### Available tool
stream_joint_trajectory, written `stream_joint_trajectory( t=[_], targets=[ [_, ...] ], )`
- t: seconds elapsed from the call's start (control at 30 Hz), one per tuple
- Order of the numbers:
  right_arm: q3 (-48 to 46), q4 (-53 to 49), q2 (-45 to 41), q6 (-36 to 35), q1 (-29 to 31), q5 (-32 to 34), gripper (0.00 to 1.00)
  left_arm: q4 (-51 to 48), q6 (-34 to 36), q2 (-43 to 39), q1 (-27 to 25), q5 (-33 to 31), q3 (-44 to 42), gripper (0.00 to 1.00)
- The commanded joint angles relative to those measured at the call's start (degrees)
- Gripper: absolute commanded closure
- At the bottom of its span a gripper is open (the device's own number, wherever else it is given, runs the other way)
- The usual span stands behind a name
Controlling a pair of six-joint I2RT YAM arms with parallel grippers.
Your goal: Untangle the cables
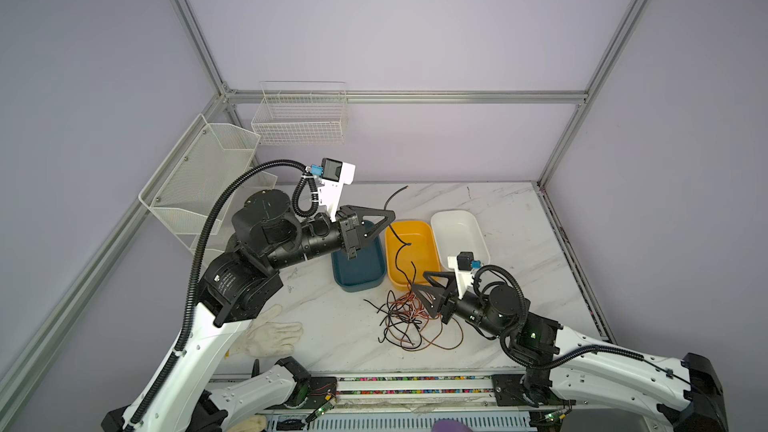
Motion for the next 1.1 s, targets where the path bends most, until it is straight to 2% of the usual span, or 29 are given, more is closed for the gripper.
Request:
stream_joint_trajectory(
  t=[0.0,0.13,0.33,0.37,0.53,0.63,0.7,0.77,0.83,0.93,1.0,1.07],
  targets=[
    [6.2,1.2,5.1,-6.4,-0.2,-2.6,0.34,4.1,-1.6,-0.2,-0.1,1.9,-3.0,1.0],
    [9.7,2.6,10.8,-10.0,-0.3,-1.6,0.31,4.8,-2.3,-0.8,0.0,1.9,-4.3,1.0],
    [13.2,3.1,18.1,-13.1,-0.3,-0.5,0.32,6.1,-2.7,-1.5,-0.1,2.1,-5.4,1.0],
    [13.5,3.2,18.7,-13.4,-0.3,0.0,0.36,6.3,-2.7,-1.7,-0.1,2.1,-5.6,1.0],
    [13.9,3.5,18.6,-13.6,-0.3,-0.3,0.76,6.4,-2.0,-2.8,-0.1,1.3,-7.5,1.0],
    [14.0,3.4,17.9,-13.2,-0.3,-2.2,0.86,6.3,-1.5,-3.4,-0.1,0.7,-9.2,1.0],
    [14.1,3.0,17.1,-12.8,-0.3,-2.9,1.0,6.2,-1.2,-3.6,-0.1,0.4,-10.4,1.0],
    [14.2,2.4,16.2,-12.3,-0.3,-2.9,1.0,5.6,-0.5,-3.7,-0.1,-0.3,-11.3,1.0],
    [14.1,2.0,14.8,-12.0,-0.3,-2.0,1.0,4.8,0.1,-4.1,-0.1,-1.4,-12.5,0.92],
    [13.9,1.7,12.4,-11.4,-0.3,-0.5,1.0,4.3,0.9,-5.2,-0.1,-3.0,-15.1,0.61],
    [14.0,1.5,10.8,-10.7,-0.4,1.0,1.0,4.5,0.6,-6.2,-0.1,-3.2,-17.2,0.48],
    [14.3,1.5,9.3,-9.8,-0.5,1.9,1.0,4.8,0.4,-7.0,0.0,-2.8,-19.4,0.41]
  ],
)
